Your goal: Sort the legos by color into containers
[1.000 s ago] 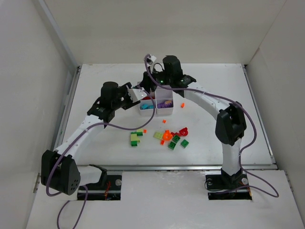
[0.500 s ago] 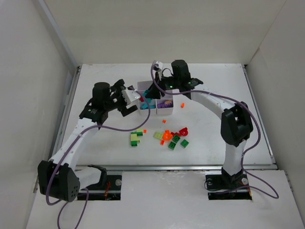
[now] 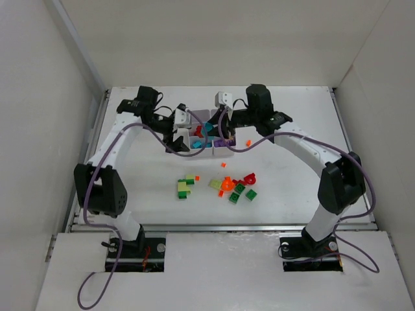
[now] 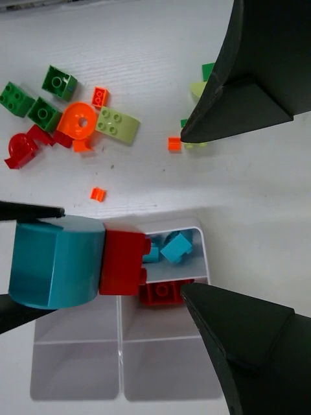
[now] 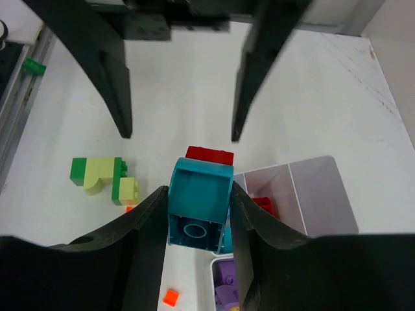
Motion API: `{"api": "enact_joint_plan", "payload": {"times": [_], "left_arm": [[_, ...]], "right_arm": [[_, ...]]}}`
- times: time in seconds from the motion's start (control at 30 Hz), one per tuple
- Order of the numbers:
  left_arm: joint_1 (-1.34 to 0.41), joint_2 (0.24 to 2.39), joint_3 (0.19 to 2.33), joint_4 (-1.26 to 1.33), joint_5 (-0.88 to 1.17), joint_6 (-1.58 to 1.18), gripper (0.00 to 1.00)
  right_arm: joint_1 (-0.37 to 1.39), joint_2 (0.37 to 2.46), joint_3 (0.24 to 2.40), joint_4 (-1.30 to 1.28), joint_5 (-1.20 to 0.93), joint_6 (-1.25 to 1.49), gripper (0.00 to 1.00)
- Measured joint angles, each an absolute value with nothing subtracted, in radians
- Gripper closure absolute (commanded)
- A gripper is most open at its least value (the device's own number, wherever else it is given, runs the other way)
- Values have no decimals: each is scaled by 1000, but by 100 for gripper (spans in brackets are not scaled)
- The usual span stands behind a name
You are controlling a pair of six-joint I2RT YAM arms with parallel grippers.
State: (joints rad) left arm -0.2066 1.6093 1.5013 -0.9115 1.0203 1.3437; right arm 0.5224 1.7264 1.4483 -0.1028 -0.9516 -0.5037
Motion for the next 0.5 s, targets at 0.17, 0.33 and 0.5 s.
{"api": "enact_joint_plan", "payload": {"times": [0.17, 0.33, 0.5], "left_arm": [[-226, 1708, 1560, -1015, 1066, 1391, 14], [-236, 1706, 1572, -1061, 1092, 1432, 14], [-234, 1693, 1571, -1035, 1086, 1417, 25]], "right_arm": [[552, 1705, 1435, -104, -931, -562, 100], [562, 1705, 1431, -104, -923, -582, 100], [563, 1707, 1431, -104, -920, -588, 100]]}}
